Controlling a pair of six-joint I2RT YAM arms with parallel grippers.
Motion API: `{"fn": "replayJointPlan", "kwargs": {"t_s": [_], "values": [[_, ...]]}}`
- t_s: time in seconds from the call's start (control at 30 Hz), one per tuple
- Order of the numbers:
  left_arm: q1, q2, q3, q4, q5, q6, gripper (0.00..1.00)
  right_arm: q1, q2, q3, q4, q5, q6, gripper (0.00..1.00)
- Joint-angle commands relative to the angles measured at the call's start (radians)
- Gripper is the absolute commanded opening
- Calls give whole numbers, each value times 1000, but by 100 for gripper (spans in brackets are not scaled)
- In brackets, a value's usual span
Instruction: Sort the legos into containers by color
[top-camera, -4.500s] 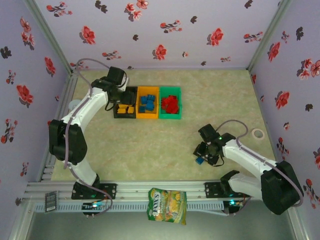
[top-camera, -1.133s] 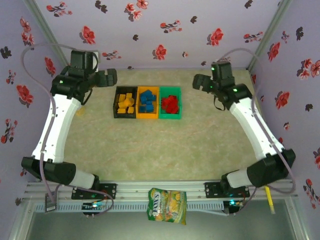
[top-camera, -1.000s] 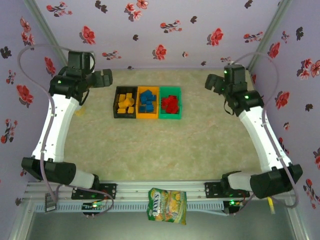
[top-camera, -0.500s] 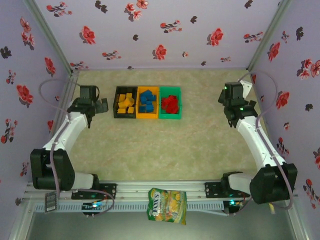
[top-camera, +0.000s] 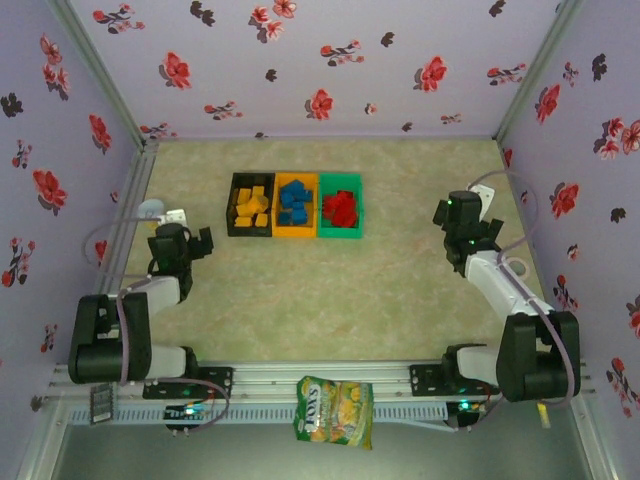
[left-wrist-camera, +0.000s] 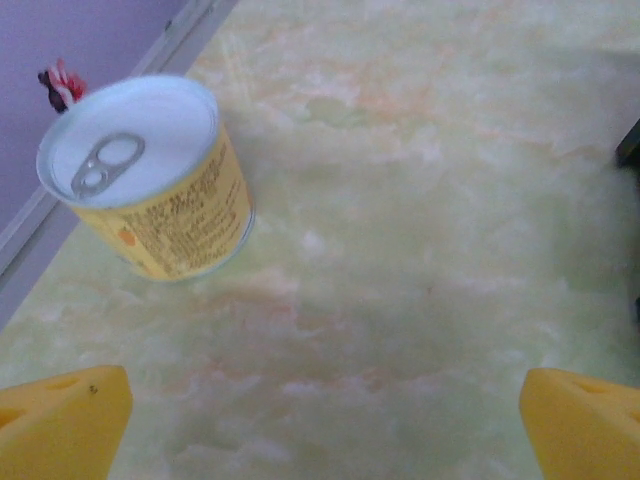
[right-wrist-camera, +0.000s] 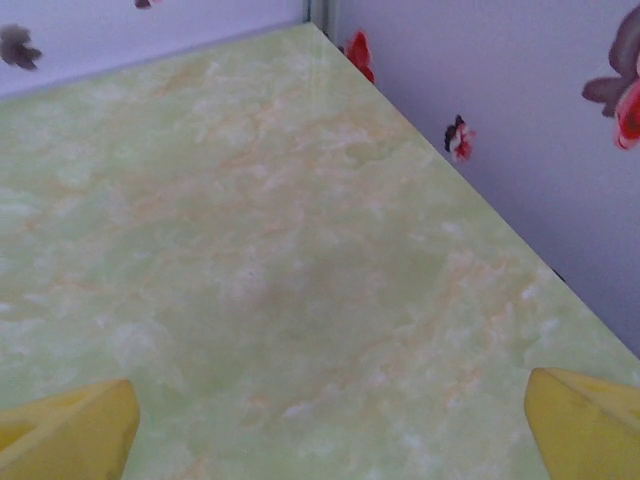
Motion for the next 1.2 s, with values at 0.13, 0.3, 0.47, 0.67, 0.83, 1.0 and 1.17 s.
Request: {"fn": "replayJointPlan", "kwargs": {"t_s": [0.13,0.3,0.47,0.67,0.83,1.0,1.17], "values": [[19,130,-56,385,56,-4,100,-21,22,-124,319,-76,-67,99],[20,174,-43,392,92,6,100,-28,67,-190,446,-98,-115,100],[21,179,-33,382,91,5,100,-44,134,-271,632,-181,-130,99],[21,180,-16,351,88,7,100,-96,318,-331,898,-379,-138,99],[20,180,-14,344,86,10,100,-104,334,-320,905,-459,-151,99],[16,179,-13,342,86,14,100,-104,322,-315,876,-457,-159,99],[16,180,-12,343,86,14,100,-104,320,-311,866,-457,-159,99]]}}
